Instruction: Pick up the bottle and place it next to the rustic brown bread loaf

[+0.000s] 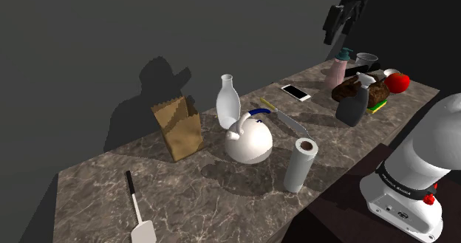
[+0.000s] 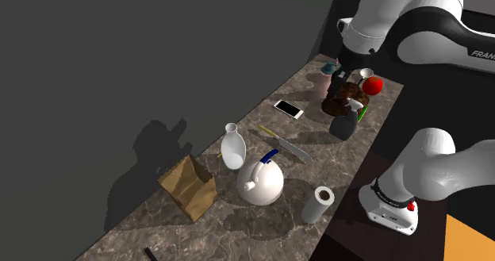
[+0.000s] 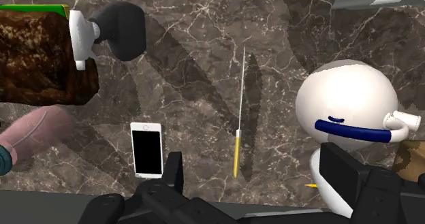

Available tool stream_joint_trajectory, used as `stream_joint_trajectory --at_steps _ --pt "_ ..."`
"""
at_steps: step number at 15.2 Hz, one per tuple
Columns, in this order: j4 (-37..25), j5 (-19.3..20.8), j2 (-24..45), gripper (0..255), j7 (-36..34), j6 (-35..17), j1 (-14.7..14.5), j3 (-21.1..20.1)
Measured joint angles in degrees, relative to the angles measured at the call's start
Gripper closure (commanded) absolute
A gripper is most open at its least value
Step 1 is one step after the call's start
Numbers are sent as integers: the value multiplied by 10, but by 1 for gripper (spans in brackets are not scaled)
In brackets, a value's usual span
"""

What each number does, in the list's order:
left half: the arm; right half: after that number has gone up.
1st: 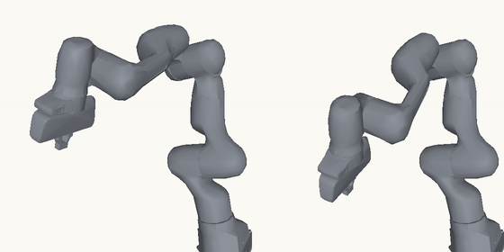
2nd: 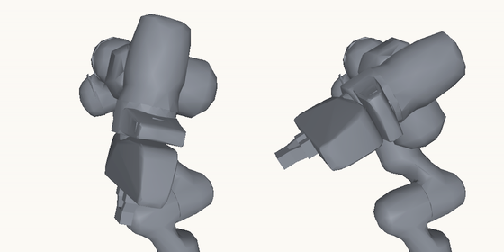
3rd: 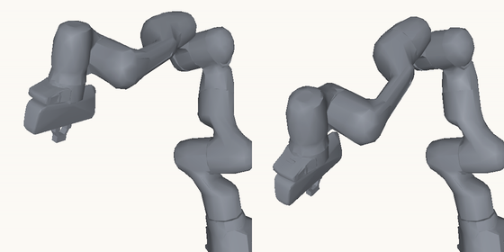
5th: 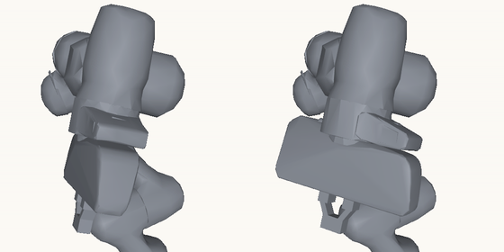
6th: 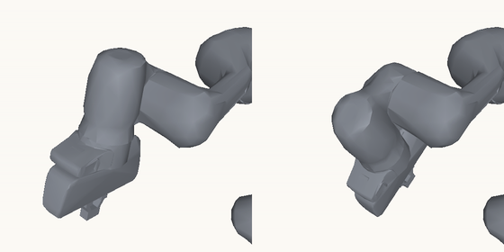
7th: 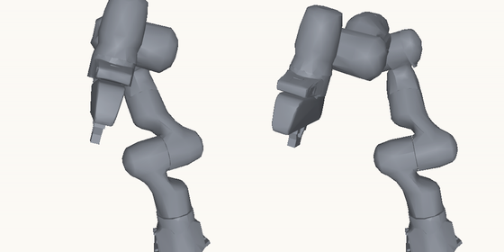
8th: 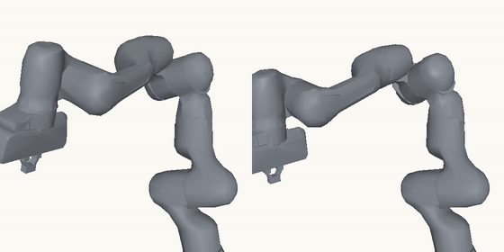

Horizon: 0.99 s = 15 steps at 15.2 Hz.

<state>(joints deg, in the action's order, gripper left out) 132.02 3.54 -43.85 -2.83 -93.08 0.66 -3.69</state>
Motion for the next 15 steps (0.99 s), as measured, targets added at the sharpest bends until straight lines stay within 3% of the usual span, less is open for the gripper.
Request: stream_joint_trajectory --at_steps 5,15 --pt "5 -12 38 0 -20 -45 -6 -17" --pt "-45 -35 205 0 -100 -175 -23 -85"
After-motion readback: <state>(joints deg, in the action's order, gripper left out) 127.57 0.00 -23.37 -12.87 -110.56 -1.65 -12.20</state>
